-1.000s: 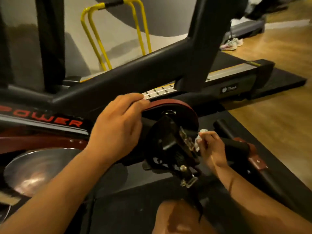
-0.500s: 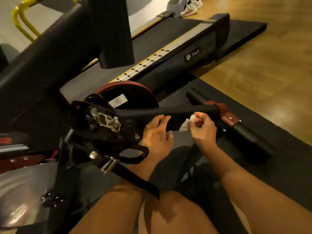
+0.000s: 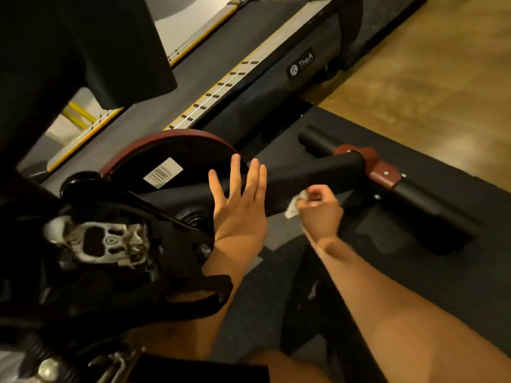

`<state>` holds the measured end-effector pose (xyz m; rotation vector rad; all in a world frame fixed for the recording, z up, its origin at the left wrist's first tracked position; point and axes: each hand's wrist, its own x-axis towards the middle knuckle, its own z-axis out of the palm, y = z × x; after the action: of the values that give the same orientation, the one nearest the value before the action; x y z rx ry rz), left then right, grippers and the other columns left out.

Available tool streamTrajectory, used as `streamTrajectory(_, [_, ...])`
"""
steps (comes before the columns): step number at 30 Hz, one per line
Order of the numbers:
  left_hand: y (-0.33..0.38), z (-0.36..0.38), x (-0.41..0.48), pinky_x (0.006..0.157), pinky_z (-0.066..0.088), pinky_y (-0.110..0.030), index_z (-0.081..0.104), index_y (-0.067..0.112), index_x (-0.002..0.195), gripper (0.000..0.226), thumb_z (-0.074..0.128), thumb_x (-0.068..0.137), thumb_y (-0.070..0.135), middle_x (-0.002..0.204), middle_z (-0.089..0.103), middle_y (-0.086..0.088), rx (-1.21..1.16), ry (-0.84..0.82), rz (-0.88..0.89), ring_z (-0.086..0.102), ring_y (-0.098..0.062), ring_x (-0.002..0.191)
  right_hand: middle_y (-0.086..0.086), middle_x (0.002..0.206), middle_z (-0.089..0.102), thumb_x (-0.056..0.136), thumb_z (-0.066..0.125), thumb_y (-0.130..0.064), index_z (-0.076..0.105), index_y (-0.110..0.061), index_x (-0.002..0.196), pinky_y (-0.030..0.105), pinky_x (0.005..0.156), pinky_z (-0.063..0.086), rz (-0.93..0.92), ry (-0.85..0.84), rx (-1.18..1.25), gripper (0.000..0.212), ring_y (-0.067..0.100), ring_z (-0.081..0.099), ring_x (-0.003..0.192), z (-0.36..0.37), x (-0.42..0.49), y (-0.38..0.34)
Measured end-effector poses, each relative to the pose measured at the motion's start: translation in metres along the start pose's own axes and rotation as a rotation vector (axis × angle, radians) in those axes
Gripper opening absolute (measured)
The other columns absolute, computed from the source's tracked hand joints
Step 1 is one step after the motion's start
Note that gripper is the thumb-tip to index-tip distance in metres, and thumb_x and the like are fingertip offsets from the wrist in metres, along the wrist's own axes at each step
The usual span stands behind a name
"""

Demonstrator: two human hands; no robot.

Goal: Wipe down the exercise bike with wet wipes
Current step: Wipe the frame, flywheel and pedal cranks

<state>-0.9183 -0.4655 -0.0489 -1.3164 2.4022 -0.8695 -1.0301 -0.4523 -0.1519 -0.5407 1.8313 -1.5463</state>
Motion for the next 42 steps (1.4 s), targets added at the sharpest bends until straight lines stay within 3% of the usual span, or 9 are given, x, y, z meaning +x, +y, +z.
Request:
streamTrajectory(3, [0.001,-0.002,0.003,0.114,-0.008,-0.065,-0.011,0.014,0.155,0.074,0.028,0.093,0.022,0.164,-0.013,-0.003,-0.080,-0.018,0.021,-0.022,-0.038,0.147,-0.005,0.078,0.063,0.083,0.068,-0.008,0.058,-0.018,0.088,0.008,0.068,0.048,0.078,0.003,0.054,0.015,0.011,0.066,0.078,0.004,-0.013,-0.005])
streamTrajectory(8, [-0.007,-0.004,0.007,0.117,-0.010,-0.057,0.003,0.014,0.157,0.066,0.034,0.100,0.028,0.165,0.003,-0.004,-0.133,0.034,0.077,-0.011,-0.030,0.151,-0.012,0.091,0.056,0.098,0.050,-0.003,0.057,-0.015,0.104,0.004,0.070,0.041,-0.088,-0.526,0.108,0.015,-0.013,0.055,0.081,0.053,-0.108,-0.026])
streamTrajectory(13, [-0.007,0.002,0.005,0.119,0.000,-0.056,0.002,0.008,0.156,0.068,0.031,0.098,0.028,0.164,0.007,-0.011,-0.095,0.054,0.111,0.002,-0.030,0.152,-0.009,0.073,0.063,0.086,0.064,0.002,0.063,-0.026,0.079,0.022,0.070,0.048,0.111,-0.121,0.232,0.029,-0.004,0.058,0.063,0.018,-0.039,-0.024])
streamTrajectory(17, [0.003,0.002,0.008,0.117,0.007,-0.059,-0.011,0.005,0.153,0.082,0.044,0.096,0.026,0.162,0.001,-0.012,-0.090,0.012,0.106,0.005,-0.031,0.150,-0.008,0.064,0.065,0.086,0.066,-0.018,0.064,-0.029,0.075,0.026,0.077,0.056,0.001,0.127,0.104,0.015,0.001,0.063,0.064,-0.021,0.027,-0.041])
streamTrajectory(22, [0.007,0.001,0.012,0.118,0.012,-0.055,0.006,0.008,0.153,0.095,0.064,0.083,0.035,0.155,0.019,-0.009,-0.104,0.017,0.062,0.020,-0.029,0.144,0.005,0.097,0.066,0.087,0.059,-0.010,0.069,-0.008,0.096,0.021,0.082,0.050,-0.648,-0.117,-0.120,0.014,0.013,0.062,0.088,0.005,0.017,-0.044])
streamTrajectory(26, [0.013,-0.001,0.015,0.115,0.013,-0.056,0.012,0.006,0.152,0.092,0.063,0.079,0.030,0.145,0.028,-0.010,-0.127,0.028,0.047,0.027,-0.030,0.137,0.002,0.111,0.062,0.092,0.051,-0.010,0.072,-0.012,0.105,0.027,0.102,0.038,-0.472,-0.095,-0.479,0.024,0.016,0.055,0.105,-0.036,0.082,-0.031])
streamTrajectory(29, [0.019,0.003,0.017,0.113,0.014,-0.054,0.019,0.006,0.150,0.084,0.059,0.080,0.031,0.138,0.034,-0.009,-0.105,0.048,0.019,0.031,-0.029,0.132,0.011,0.116,0.064,0.090,0.050,-0.006,0.071,-0.015,0.114,0.038,0.103,0.041,-0.380,-0.084,-0.775,0.033,0.030,0.058,0.111,-0.055,0.105,-0.024])
streamTrajectory(35, [0.032,0.010,0.024,0.113,0.026,-0.049,0.020,0.003,0.147,0.078,0.052,0.086,0.040,0.135,0.037,-0.012,0.084,0.057,-0.016,0.037,-0.029,0.130,0.013,0.108,0.063,0.085,0.053,0.002,0.069,-0.008,0.116,0.025,0.089,0.039,-0.731,-0.242,-0.337,0.036,0.021,0.053,0.101,-0.018,0.026,-0.030])
streamTrajectory(42, [0.045,0.010,0.037,0.112,0.027,-0.052,0.014,-0.003,0.145,0.083,0.060,0.086,0.035,0.139,0.036,-0.021,0.148,-0.004,-0.012,0.038,-0.038,0.130,0.013,0.124,0.055,0.091,0.046,-0.002,0.063,-0.010,0.128,0.036,0.101,0.038,-0.432,-0.129,-0.897,0.041,0.031,0.045,0.116,-0.081,0.157,0.013])
